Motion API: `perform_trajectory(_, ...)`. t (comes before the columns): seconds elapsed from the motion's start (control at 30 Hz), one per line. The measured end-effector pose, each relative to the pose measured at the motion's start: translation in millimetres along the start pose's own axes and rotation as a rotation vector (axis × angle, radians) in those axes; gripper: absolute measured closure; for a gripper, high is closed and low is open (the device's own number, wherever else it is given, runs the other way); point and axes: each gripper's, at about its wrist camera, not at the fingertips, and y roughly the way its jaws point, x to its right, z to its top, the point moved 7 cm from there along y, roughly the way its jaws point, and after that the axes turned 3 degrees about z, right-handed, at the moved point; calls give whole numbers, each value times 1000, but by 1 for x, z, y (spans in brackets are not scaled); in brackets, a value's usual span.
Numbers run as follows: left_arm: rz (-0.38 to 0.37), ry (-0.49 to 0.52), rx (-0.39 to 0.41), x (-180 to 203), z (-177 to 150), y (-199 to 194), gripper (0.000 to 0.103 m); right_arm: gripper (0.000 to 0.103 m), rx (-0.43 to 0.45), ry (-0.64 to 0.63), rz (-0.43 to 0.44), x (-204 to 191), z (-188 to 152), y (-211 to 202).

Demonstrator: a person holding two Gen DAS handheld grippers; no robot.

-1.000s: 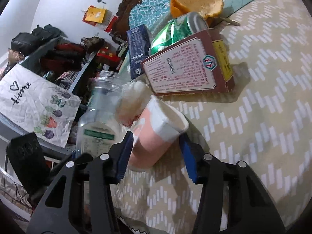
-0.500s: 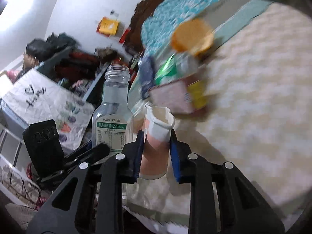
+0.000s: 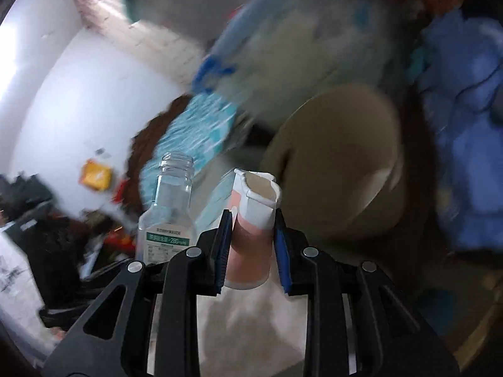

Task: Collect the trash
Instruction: 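Carry cup and bottle over the tan bin and open both tools, then grasp the yellow cracker box with the right tool while the left approaches the white bag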

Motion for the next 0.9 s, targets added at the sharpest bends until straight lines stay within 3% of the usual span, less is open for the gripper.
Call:
perform_trajectory(0.03, -7, -8, -15, 2, 11, 14, 43, 68, 18, 10, -32, 5, 6, 1)
perform_trajectory(0.1, -15, -15, -42, 4, 26, 32, 29, 42, 52, 32, -74, 14, 19, 4)
perform_trajectory(0.13, 8, -26, -46, 2, 35, 42, 22, 22, 70, 38, -82, 16, 20, 2)
perform_trajectory(0.3, 11, -94, 18, -10, 43, 23, 19, 22, 158, 11, -103, 13, 20, -22)
perform_trajectory(0.47, 12, -107, 137, -35, 6, -49, 19, 26, 176, -24, -84, -22, -7, -26)
perform_trajectory(0.6, 56, -169, 201, -78, -53, -113, 19, 34, 103, -74, -21, -55, -36, -9)
perform_trajectory(0.67, 124, -249, 208, -116, -97, -145, 19, 41, 25, -121, 33, -81, -54, 9)
perform_trajectory(0.77, 200, -412, 195, -169, -164, -179, 19, 53, -87, -187, 90, -114, -87, 38)
perform_trajectory(0.9, 284, -644, 194, -224, -247, -209, 19, 55, -216, -248, 136, -149, -131, 70)
